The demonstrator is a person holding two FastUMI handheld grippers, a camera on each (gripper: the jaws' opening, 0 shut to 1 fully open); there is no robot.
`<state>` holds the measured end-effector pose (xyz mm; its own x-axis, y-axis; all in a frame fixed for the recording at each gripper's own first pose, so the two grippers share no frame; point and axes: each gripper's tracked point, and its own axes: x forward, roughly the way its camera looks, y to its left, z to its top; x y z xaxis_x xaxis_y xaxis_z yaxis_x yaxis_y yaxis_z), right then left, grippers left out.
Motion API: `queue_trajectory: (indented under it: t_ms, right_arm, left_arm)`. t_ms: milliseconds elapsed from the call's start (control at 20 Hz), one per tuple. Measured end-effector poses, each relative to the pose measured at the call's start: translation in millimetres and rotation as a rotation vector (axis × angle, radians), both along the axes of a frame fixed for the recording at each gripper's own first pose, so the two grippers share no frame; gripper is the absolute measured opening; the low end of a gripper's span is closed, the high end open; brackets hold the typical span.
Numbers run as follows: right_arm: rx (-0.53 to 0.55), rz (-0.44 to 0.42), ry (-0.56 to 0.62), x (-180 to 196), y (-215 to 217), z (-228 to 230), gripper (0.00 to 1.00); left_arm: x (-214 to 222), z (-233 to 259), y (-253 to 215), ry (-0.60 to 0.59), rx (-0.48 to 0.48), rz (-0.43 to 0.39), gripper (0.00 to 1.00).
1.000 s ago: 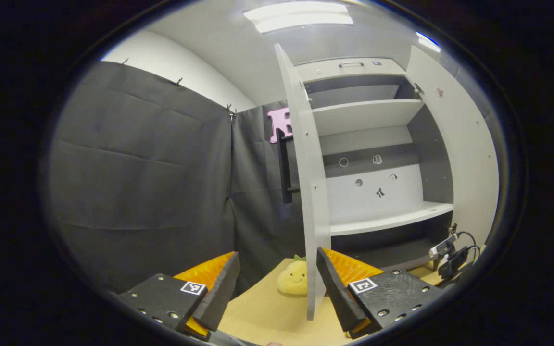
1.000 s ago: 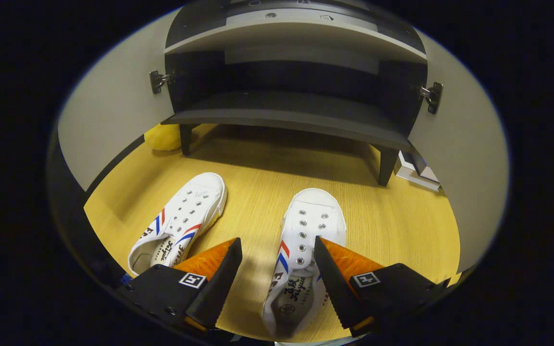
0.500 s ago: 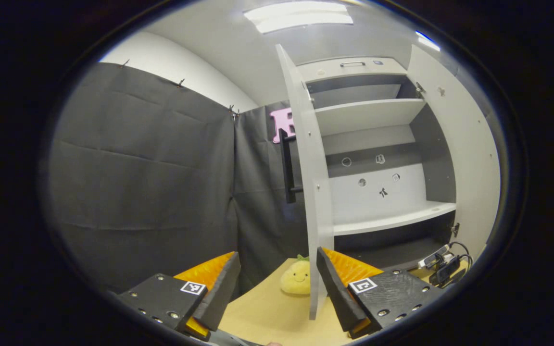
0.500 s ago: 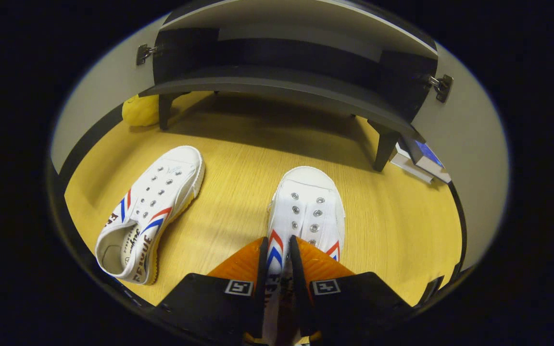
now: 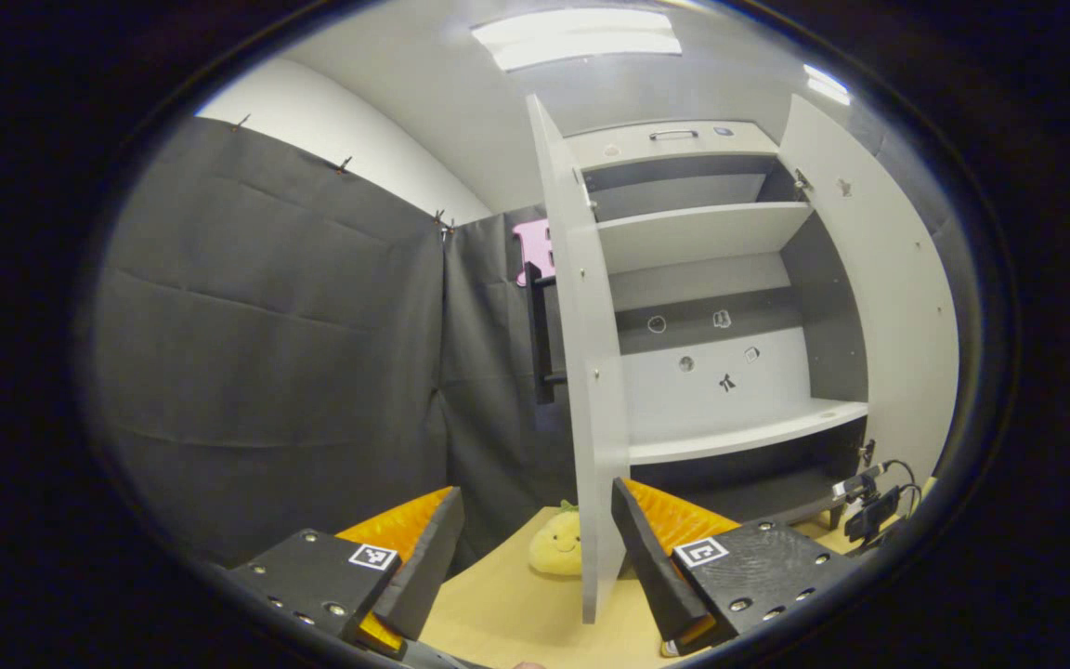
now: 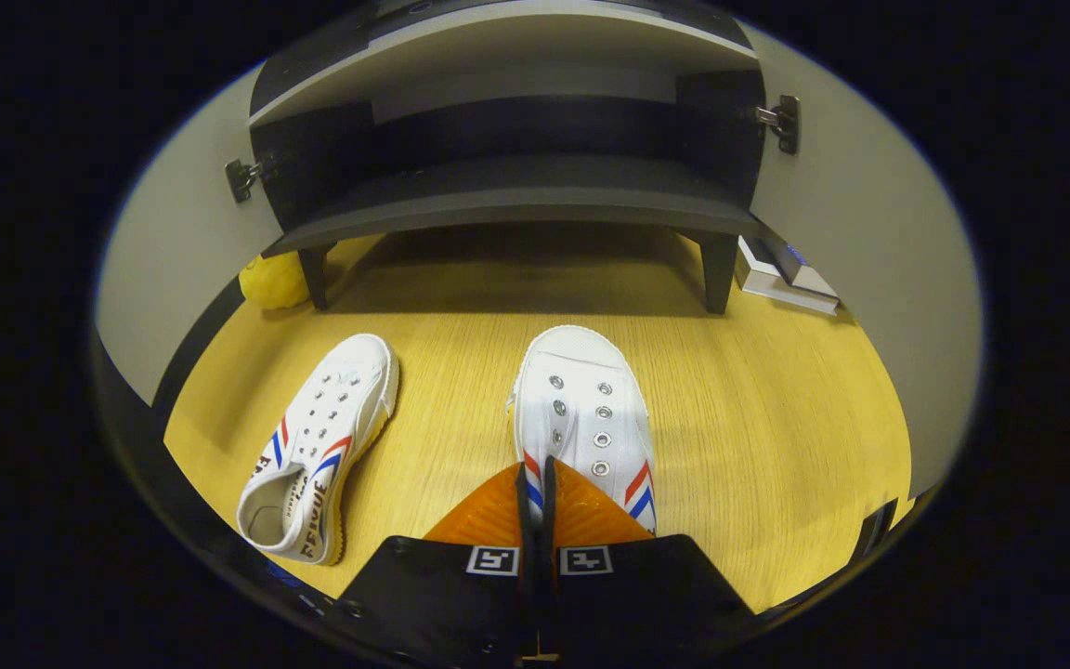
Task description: Grab one shoe with the right hand and put it into the shoe cabinet, grab the other shoe with the left hand and put it into the shoe cabinet; then close the right door with the right hand and the left door with the left hand.
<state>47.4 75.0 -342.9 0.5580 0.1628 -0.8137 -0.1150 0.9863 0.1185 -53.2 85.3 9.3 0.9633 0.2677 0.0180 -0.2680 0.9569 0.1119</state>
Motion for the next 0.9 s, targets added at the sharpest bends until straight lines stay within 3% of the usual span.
queue_trajectory:
  t_ms: [350, 900]
  right_arm:
    - [0.098, -0.036, -0.078, -2.3, -6.3, 57.1, 0.02]
    - [0.153, -0.024, -0.287, 36.6, -22.8, 179.4, 0.02]
  left_arm:
    - [5.9, 3.4, -23.8, -0.012, 0.005, -0.063, 0.93]
    - [10.8, 1.7, -47.6, -0.019, -0.019, -0.127, 0.93]
